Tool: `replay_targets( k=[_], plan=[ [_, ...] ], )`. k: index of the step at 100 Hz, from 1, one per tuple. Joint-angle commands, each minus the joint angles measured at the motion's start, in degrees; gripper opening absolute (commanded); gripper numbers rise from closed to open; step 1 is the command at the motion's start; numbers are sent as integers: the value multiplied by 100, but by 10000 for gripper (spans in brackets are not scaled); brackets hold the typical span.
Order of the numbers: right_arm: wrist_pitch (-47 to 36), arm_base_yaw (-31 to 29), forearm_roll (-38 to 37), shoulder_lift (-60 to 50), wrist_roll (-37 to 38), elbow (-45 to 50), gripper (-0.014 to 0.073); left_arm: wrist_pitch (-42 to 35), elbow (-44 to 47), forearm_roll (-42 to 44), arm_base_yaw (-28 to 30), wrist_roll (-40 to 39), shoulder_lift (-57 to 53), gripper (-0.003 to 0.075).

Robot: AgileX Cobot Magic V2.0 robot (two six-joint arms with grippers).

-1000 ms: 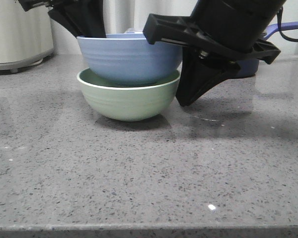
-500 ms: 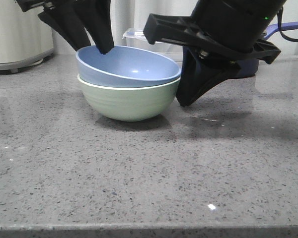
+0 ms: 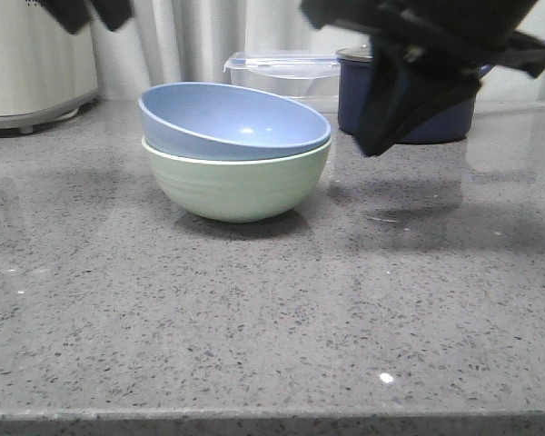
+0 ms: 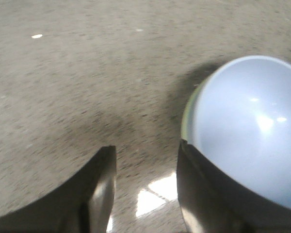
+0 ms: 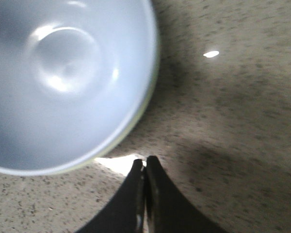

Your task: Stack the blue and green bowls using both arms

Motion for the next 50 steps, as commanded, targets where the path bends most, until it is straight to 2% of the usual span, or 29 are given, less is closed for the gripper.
replay_targets(
  k=[1,22,50],
  plan=[
    [-118,-214,-119,-410,-63,-56,-80,-387,232,4,256,-70,-610,302],
    [-142,-821,-205,-936,-63,347,-80,-971,1194,4,955,-70,-1713,291],
    [-301,-1690,-419,-1741,-63,1101,-80,-1279,2333,270,1650,-70,-2884,278]
  ],
)
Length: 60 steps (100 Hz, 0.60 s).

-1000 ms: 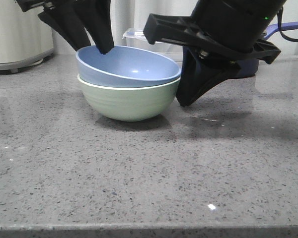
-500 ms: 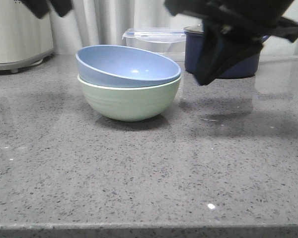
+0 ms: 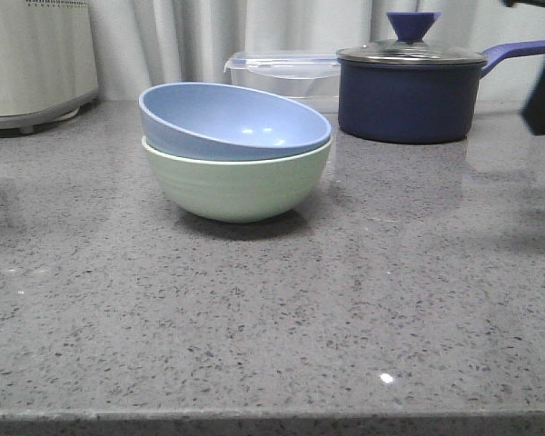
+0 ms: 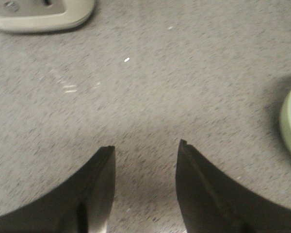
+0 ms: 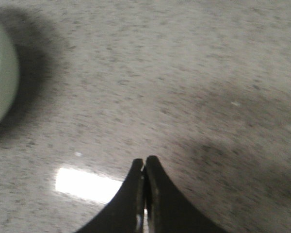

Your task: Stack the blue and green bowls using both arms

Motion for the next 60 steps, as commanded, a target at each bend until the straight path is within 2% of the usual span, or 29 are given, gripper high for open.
replay_targets(
  k=[1,12,31,60],
  plan=[
    [-341,-263,-118,-421,-63,67,-80,-469,197,46,187,-60,-456,272],
    [-398,-501,-226,-802,-63,328,-80,-751,644,57,362,-60,-853,184],
    [-506,-611,-428,-1517,-63,686,-80,-1230,1441,80,462,-60,-1544,-22],
    [-870,-611,-583,-2888,-63,1419,-80,-1861,2491,127,462,-60,-2588,-20]
  ],
)
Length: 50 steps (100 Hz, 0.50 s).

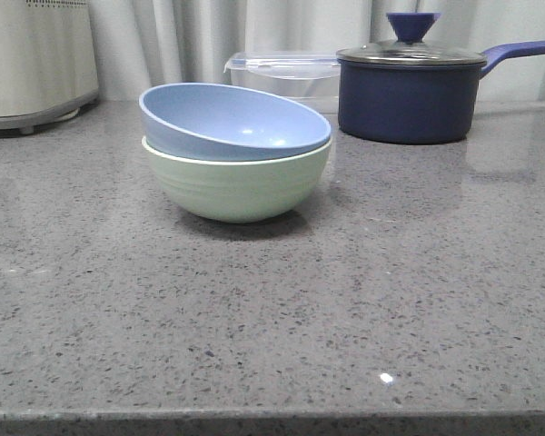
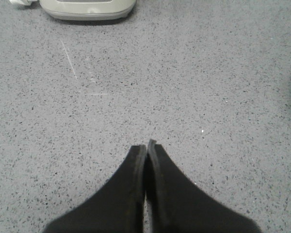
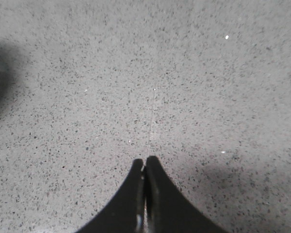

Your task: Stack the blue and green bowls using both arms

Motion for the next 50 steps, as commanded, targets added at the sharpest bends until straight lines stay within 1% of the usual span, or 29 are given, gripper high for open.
replay_targets(
  k=[1,31,50],
  plan=[
    [-513,-31,-144,-472,-63,95,-80,-630,167,37,5,-60,-332,-20],
    [-811,-31,-182,-1919,-63,836,-80,-1170,971,79,5,-49,-1410,-20],
    [-810,-31,-235,-2438,-63,1031,-80,-1203,1328,79,5,-49,-1972,-20]
  ],
)
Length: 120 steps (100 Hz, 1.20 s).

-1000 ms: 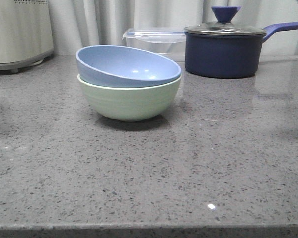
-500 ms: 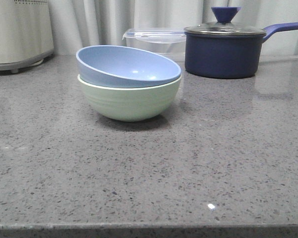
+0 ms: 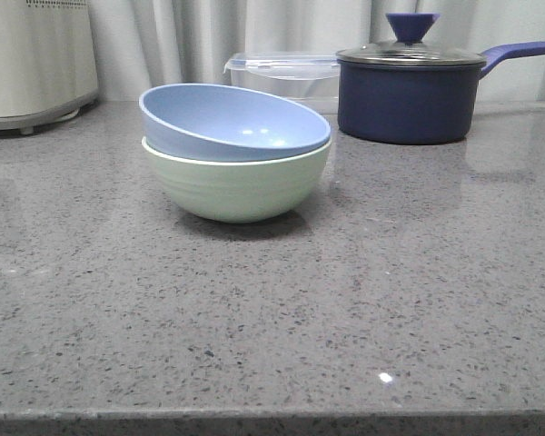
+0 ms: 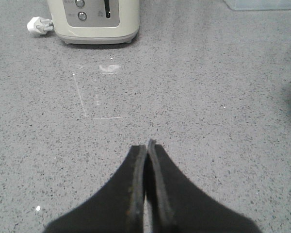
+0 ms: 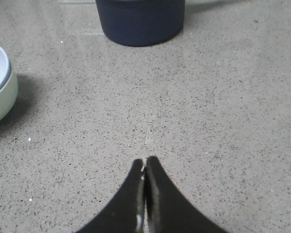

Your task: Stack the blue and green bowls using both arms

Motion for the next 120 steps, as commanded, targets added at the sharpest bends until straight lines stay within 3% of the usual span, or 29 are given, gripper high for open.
replay_targets(
  k=[1,120],
  plan=[
    [-452,-31,-80,-111,-63,-107,-80,-484,-22,8,5,-49,-172,-20],
    [-432,-31,-80,-119,-63,-107,-80,-719,284,8,110,-49,-363,-20]
  ],
)
